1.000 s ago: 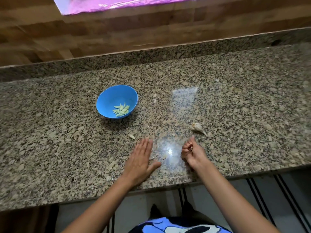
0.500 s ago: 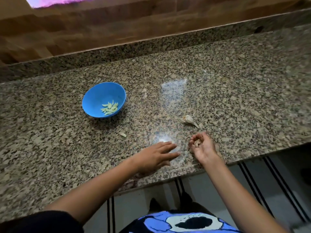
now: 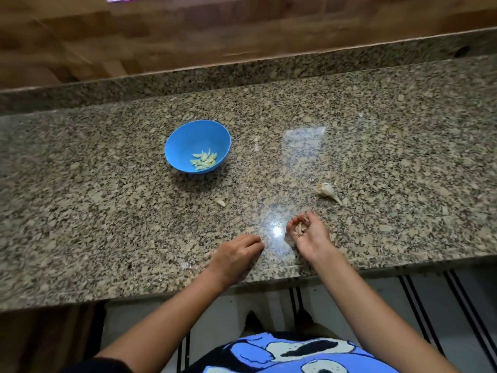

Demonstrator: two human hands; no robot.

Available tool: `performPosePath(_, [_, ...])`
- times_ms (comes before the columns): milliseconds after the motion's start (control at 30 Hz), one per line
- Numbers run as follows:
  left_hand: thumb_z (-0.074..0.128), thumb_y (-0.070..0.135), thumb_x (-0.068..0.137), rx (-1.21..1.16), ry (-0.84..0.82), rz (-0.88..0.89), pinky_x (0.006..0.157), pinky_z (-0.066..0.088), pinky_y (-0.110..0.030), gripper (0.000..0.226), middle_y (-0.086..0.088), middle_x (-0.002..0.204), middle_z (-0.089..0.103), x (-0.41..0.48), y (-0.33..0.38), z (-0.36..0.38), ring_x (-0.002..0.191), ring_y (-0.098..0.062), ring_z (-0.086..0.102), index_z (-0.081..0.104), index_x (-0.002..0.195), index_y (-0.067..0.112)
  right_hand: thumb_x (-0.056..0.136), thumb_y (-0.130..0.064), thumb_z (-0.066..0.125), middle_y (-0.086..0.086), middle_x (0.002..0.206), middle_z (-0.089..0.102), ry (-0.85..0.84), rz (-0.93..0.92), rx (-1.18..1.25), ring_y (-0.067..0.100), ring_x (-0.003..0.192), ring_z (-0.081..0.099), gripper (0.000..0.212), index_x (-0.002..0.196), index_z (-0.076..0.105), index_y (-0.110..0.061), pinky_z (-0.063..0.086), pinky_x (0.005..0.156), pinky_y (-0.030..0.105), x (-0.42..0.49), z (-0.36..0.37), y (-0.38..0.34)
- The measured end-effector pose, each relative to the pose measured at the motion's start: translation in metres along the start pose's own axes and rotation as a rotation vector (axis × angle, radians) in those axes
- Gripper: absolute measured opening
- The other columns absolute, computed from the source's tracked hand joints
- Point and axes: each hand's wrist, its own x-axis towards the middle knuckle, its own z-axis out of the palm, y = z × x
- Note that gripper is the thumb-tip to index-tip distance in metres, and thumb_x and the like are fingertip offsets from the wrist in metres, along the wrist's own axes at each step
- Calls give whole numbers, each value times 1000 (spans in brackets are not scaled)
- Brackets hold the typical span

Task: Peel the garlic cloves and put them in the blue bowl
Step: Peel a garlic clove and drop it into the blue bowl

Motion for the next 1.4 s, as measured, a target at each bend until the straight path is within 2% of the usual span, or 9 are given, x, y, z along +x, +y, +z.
performPosePath(200, [67,1,83,-967,323,-1121,61,51,-14,15,3,83,72,45,41,-16,72,-5,66,73,93,11,99,-15,40,12,78,56,-45,-70,-10,20,74,57,28,78,53,-2,53,74,32,-8,13,23])
performPosePath(467, [53,0,92,-419,201,-604,93,43,-8,29,-3,119,64,55,75,4,104,-1,57,63,118,6,99,-25,41,10,57,57,-233,242,269,18,45,59,39,66,52,-7,53,45,24,-10,11,30])
performPosePath(567, [42,2,96,-431,420,-674,87,45,-11,24,2,97,66,53,75,5,86,10,55,63,108,7,96,-27,45,6,54,54,-205,268,246,16,43,56,48,54,54,-7,51,42,22,-7,11,29])
performPosePath(700, [59,1,87,-243,318,-330,73,51,-16,13,-7,91,62,46,64,-8,80,-9,58,67,97,2,94,-23,50,8,74,59,-205,304,295,16,57,62,26,79,59,-4,53,45,23,-4,7,37])
performPosePath(800, [57,3,89,-442,366,-406,87,51,-16,26,-5,110,66,34,43,-21,99,-15,64,66,112,10,91,-20,56,14,100,62,-182,300,304,19,85,65,24,106,60,-1,58,59,28,-1,6,40])
performPosePath(867, [49,10,94,-448,378,-459,101,42,-17,36,4,132,53,15,23,-27,122,-8,51,55,127,22,91,-15,56,11,85,60,-164,274,313,17,70,61,15,98,58,-2,55,49,26,-2,6,34])
performPosePath(1033, [11,60,95,26,-318,-294,118,-10,-31,67,6,152,-31,-44,-25,-12,140,-5,-24,-19,147,30,92,-19,54,6,65,57,-124,183,380,14,51,59,18,79,56,-6,55,48,24,-3,-3,8])
performPosePath(1267, [11,59,95,129,-381,-86,115,-15,-30,70,-3,151,-28,56,-2,24,141,-12,-24,-24,143,23,95,-22,49,4,55,58,-64,4,442,12,45,58,27,73,55,-7,55,49,24,-2,-37,-21])
performPosePath(1400, [22,51,99,25,-448,108,119,0,-34,56,-1,157,1,94,14,37,145,-16,1,11,150,30,96,-21,48,4,50,55,-20,-52,522,11,42,57,25,75,51,-8,52,44,24,3,-49,-27])
